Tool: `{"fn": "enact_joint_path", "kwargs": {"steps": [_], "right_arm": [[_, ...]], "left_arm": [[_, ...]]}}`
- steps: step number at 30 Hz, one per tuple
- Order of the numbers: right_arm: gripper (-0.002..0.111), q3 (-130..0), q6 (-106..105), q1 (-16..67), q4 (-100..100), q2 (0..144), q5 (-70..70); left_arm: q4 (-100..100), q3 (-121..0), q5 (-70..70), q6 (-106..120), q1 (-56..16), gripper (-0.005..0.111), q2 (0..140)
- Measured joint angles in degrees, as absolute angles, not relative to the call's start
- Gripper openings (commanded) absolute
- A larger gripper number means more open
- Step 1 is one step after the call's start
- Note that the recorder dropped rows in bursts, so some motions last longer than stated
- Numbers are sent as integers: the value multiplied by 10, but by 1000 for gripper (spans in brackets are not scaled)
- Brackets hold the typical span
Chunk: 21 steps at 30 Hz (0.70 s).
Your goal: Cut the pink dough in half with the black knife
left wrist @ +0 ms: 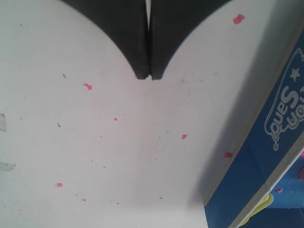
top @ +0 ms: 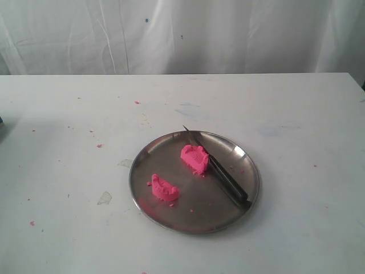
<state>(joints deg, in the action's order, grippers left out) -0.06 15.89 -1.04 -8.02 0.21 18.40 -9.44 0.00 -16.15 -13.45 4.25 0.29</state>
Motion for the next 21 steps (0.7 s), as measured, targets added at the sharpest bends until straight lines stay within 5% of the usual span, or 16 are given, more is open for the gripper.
{"fn": "enact_joint_path", "kwargs": {"steps": [21], "right_arm": [[0,-1,159,-10,-80,2,184]], "left_arm": [[-94,0,-162,-128,43,0,3]]}}
